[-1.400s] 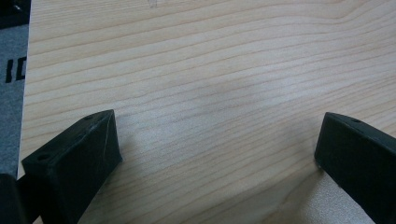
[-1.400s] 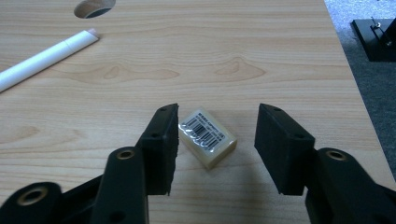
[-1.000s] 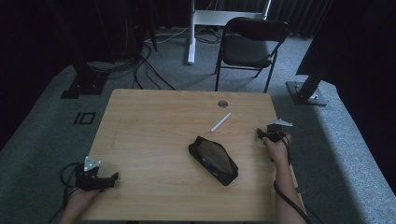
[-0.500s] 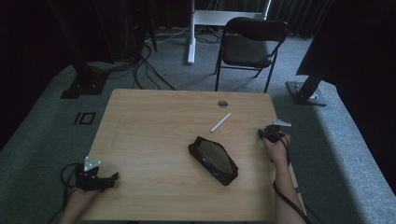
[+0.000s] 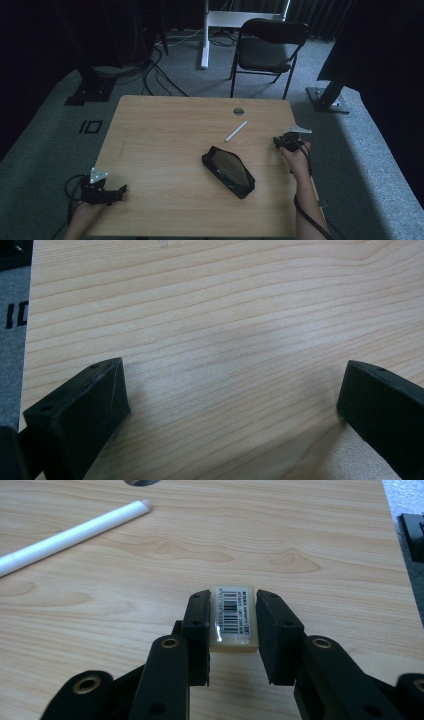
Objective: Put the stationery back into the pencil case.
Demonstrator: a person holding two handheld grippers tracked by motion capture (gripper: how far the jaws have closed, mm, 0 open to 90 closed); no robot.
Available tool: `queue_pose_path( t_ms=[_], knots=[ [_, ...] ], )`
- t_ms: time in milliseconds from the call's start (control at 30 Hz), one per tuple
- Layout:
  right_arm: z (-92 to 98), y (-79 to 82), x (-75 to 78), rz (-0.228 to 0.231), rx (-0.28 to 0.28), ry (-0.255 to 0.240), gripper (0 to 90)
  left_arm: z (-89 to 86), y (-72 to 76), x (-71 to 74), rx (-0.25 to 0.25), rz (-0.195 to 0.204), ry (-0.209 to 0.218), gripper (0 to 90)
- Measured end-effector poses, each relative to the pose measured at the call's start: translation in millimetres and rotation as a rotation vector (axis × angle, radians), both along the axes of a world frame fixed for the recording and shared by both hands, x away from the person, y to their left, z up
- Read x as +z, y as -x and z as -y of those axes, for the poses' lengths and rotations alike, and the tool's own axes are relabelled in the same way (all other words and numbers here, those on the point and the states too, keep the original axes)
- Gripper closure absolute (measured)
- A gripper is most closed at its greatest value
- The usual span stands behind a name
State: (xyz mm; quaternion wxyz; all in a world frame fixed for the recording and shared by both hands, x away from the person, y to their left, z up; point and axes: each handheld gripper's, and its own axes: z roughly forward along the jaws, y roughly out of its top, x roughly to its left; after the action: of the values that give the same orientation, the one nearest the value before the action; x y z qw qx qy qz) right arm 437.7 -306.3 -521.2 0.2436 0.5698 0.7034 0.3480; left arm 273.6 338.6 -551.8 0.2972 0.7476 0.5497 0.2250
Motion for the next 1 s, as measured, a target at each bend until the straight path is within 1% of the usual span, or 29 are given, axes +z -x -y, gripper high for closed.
queue_pose_path(
  t_ms=[67,167,300,567,633,933,967,1000],
  knots=[
    [-2.4,2.0,3.5,0.004,0.007,-0.010,68.1,0.0,0.0,0.0,0.000,0.000,0.000,0.1],
    [-6.4,4.3,9.2,0.009,0.023,-0.011,68.1,0.0,0.0,0.0,0.000,0.000,0.000,0.1],
    [-10.5,6.6,15.6,0.002,0.034,-0.013,68.1,0.0,0.0,0.0,0.000,0.000,0.000,0.1],
    [-15.5,12.5,20.0,0.002,0.053,-0.008,68.1,0.0,0.0,0.0,0.000,0.000,0.000,0.1],
    [-18.8,16.7,24.0,-0.010,0.064,-0.013,68.1,0.0,0.0,0.0,-0.001,0.000,0.000,0.1],
    [-29.6,25.6,35.7,0.004,0.097,-0.012,68.1,0.0,0.0,0.0,0.000,0.000,0.000,0.1],
    [-33.1,28.6,40.5,0.009,0.108,-0.017,68.1,0.0,0.0,0.0,0.000,0.000,0.000,0.1],
    [-34.2,29.7,42.2,0.010,0.113,-0.016,68.2,0.0,0.0,0.0,0.000,0.000,0.000,0.1]
  ],
)
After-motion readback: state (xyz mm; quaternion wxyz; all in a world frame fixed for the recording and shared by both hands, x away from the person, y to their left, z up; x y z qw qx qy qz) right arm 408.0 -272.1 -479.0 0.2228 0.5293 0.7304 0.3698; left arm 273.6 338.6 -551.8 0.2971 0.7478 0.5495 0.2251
